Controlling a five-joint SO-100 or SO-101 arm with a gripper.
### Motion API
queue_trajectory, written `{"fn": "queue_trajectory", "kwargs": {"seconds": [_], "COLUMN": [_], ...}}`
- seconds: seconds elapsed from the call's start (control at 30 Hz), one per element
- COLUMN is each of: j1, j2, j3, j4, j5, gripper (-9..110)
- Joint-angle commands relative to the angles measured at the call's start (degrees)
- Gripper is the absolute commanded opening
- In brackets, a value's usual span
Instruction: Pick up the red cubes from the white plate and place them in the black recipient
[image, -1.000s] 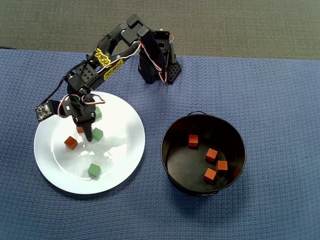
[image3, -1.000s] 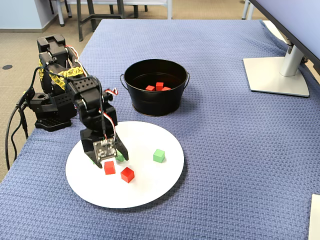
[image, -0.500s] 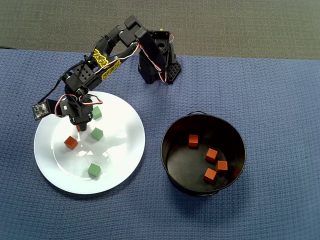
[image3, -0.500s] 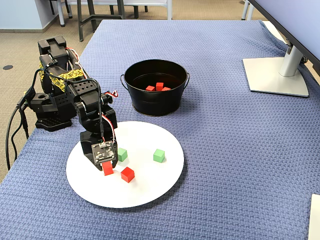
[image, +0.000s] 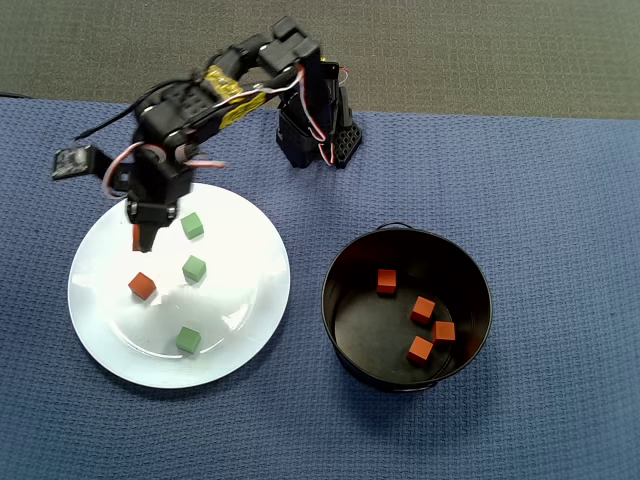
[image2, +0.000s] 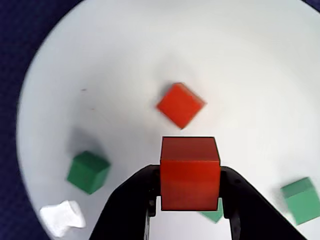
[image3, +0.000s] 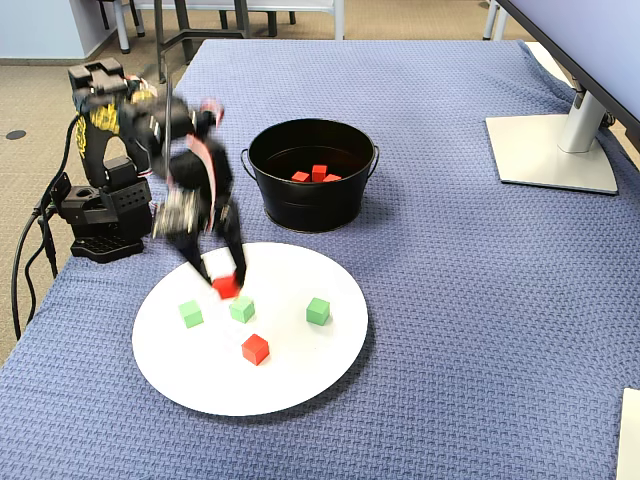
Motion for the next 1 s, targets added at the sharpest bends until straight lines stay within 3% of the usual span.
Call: {"fn": "queue_trajectory", "kwargs": {"seconds": [0.0,0.33,0.6,0.63,0.67,0.73,0.97], "j1": [-10.02,-39.99,-58.01,-59.24,-60.21,-59.59,-39.99], "j2": [10.46,21.27,20.83,20.48,20.21,19.95,15.73], "j3": [0.00,9.49,10.37,10.46,10.55,10.37,-0.70], "j4": [-1.49,-9.05,-6.68,-5.80,-4.83,-3.96,1.76], "j5": [7.91,26.63,32.17,31.64,29.79,27.60,22.24], "gripper": [0,0,0,13,31,45,44]}}
